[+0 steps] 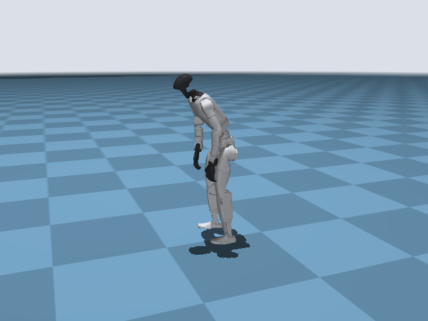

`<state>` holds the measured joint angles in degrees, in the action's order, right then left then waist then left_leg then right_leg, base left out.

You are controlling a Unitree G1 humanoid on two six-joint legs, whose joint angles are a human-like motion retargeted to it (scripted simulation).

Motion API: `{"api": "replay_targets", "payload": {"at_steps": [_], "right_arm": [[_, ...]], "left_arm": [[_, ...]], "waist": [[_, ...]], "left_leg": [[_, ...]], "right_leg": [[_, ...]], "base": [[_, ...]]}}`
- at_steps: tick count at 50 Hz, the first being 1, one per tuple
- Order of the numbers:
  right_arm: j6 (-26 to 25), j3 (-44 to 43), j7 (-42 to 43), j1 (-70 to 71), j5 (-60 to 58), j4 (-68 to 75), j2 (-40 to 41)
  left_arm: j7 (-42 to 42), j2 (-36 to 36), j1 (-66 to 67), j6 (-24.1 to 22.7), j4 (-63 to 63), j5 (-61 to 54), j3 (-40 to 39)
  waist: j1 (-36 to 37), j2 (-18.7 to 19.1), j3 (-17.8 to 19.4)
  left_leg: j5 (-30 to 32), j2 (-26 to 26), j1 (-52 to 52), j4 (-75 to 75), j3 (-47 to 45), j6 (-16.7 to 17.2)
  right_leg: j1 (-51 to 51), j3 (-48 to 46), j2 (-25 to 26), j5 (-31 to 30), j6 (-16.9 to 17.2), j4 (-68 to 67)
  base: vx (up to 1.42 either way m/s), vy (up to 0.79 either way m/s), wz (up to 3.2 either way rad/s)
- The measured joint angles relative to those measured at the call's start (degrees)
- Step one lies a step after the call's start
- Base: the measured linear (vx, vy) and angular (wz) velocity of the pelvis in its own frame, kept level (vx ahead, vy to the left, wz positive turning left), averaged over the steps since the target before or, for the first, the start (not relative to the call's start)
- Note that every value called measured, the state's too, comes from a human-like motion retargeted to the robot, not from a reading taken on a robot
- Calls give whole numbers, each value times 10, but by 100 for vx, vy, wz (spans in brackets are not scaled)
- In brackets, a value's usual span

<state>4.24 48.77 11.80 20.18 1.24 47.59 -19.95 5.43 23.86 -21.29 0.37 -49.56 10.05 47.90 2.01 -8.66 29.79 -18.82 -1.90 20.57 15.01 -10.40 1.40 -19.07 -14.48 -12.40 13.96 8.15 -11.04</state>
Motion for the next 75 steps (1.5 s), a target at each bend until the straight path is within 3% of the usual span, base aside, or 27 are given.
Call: {"api": "replay_targets", "payload": {"at_steps": [3, 7, 13, 17, 20, 23, 25, 30, 35, 40, 43, 45, 48, 50, 52, 56, 58, 60, 63, 65, 67, 70, 72, 75], "right_arm": [[49, 19, 112, -25, 6, -104, -62], [114, -56, 229, -80, 5, -291, -160], [161, -188, 292, -188, -13, -552, -285], [193, -296, 338, -312, -65, -687, -325], [211, -354, 371, -441, -102, -751, -339], [226, -384, 404, -550, -126, -790, -361], [234, -396, 418, -606, -137, -806, -383], [246, -410, 443, -728, -150, -828, -443], [260, -411, 454, -814, -135, -834, -483], [275, -445, 462, -843, -99, -881, -509], [245, -436, 435, -777, -65, -926, -505], [223, -381, 410, -670, -43, -903, -497], [212, -261, 372, -450, -3, -799, -485], [206, -183, 345, -304, 25, -711, -466], [194, -108, 315, -169, 48, -587, -413], [128, 24, 195, -23, 82, -213, -198], [67, 9, 78, 0, 117, -17, -69], [-6, -53, -41, -7, 142, 103, 18], [-66, -117, -148, -73, 128, 119, 35], [-73, -146, -198, -128, 89, 103, 19], [-64, -186, -225, -163, 38, 115, 6], [-52, -240, -213, -178, -5, 165, -2], [-44, -262, -190, -173, -18, 196, -11], [-36, -273, -172, -172, -11, 206, -30]], "left_arm": [[121, 37, -1, -21, 72, 8, 34], [281, 98, 17, -76, 211, -17, 7], [407, 204, 104, -151, 472, -30, -91], [476, 243, 229, -198, 622, 8, -184], [522, 247, 370, -222, 691, 37, -238], [559, 251, 502, -237, 732, 60, -278], [577, 254, 574, -241, 749, 71, -296], [608, 279, 723, -245, 775, 93, -325], [624, 301, 817, -242, 769, 93, -360], [629, 318, 857, -231, 793, 88, -424], [589, 323, 776, -195, 826, 76, -399], [553, 330, 640, -174, 797, 57, -315], [494, 307, 360, -165, 689, 9, -147], [451, 263, 180, -159, 602, -28, -60], [407, 199, 31, -145, 487, -54, -5], [281, 33, -73, -72, 134, -40, 46], [170, -50, -82, -22, -67, -12, 31], [49, -110, -71, 21, -220, 8, -6], [-40, -127, -10, 35, -266, -12, -33], [-73, -113, 41, 16, -229, -23, -39], [-108, -100, 72, -7, -199, -20, -60], [-138, -94, 88, -23, -197, -24, -103], [-139, -94, 85, -21, -211, -27, -128], [-130, -90, 76, -12, -221, -26, -144]], "waist": [[-16, 12, 0], [-30, 32, 0], [-37, 45, 0], [-47, 47, 0], [-56, 25, 0], [-61, 24, 0], [-47, 30, 0], [-29, 38, 0], [-19, 53, 0], [-10, 60, 0], [-2, 72, 0], [13, 90, 0], [41, 107, 0], [58, 105, 0], [53, 74, -8], [56, 12, -74], [49, -9, -103], [39, -18, -144], [22, -15, -210], [14, -7, -243], [13, 9, -274], [10, 32, -312], [4, 40, -330], [0, 39, -359]], "left_leg": [[-33, -8, 136, 111, 12, 10], [-73, -26, 327, 273, 25, 16], [-124, -47, 561, 499, 37, 5], [-167, -56, 692, 671, 43, -3], [-223, -71, 694, 812, 28, -4], [-282, -84, 694, 959, 45, -5], [-311, -108, 694, 1041, 62, -13], [-312, -126, 694, 1184, 89, -28], [-312, -130, 694, 1322, 106, -37], [-312, -146, 694, 1398, 105, -87], [-312, -145, 694, 1360, 100, -116], [-312, -145, 694, 1307, 101, -117], [-312, -143, 694, 1198, 96, -103], [-310, -137, 694, 1120, 88, -93], [-278, -107, 681, 1014, 61, -85], [-240, -78, 493, 745, 25, -56], [-183, -66, 362, 575, 10, -32], [-59, -52, 235, 385, -5, -9], [211, -20, 59, 94, 15, 11], [289, -6, -37, -47, 52, 25], [231, -17, -91, -112, 67, 39], [136, -42, -136, -134, 34, 56], [147, -46, -154, -114, 10, 58], [204, -44, -161, -64, 4, 64]], "right_leg": [[-111, -16, -17, 24, -11, -82], [-292, -11, -36, 78, -20, -247], [-532, 30, -59, 162, -54, -490], [-674, 76, -75, 229, -74, -676], [-709, 141, -81, 290, -77, -834], [-709, 175, -80, 353, -80, -977], [-709, 186, -58, 360, -86, -1041], [-709, 228, -38, 360, -97, -1181], [-709, 298, -24, 360, -77, -1323], [-709, 359, 0, 360, -72, -1401], [-709, 324, -16, 360, -111, -1352], [-709, 275, -33, 360, -145, -1294], [-709, 208, -47, 360, -171, -1185], [-709, 176, -51, 360, -171, -1111], [-703, 170, -73, 359, -162, -1035], [-529, 126, -71, 310, -128, -786], [-395, 84, -66, 240, -104, -617], [-257, 35, -58, 106, -70, -421], [-49, -11, -29, -192, -17, -93], [59, -17, -17, -323, 30, 60], [117, -30, -2, -326, 69, 123], [166, -52, 19, -243, 69, 144], [186, -43, 20, -214, 53, 125], [195, -13, 21, -237, 34, 89]], "base": [[-27, -2, 57], [-22, -1, 29], [-12, 0, 1], [-1, 0, 1], [6, 2, -16], [10, 4, -36], [-5, 10, -88], [-19, 5, -29], [-9, 3, 10], [6, 2, 4], [10, 3, -11], [17, -4, -25], [31, -11, -23], [42, -16, 19], [39, -23, 103], [34, -14, 5], [42, -9, -26], [49, -8, 0], [54, -8, 28], [52, -7, 33], [41, -11, 10], [29, -4, 6], [20, 2, 12], [13, -5, 1]]}}
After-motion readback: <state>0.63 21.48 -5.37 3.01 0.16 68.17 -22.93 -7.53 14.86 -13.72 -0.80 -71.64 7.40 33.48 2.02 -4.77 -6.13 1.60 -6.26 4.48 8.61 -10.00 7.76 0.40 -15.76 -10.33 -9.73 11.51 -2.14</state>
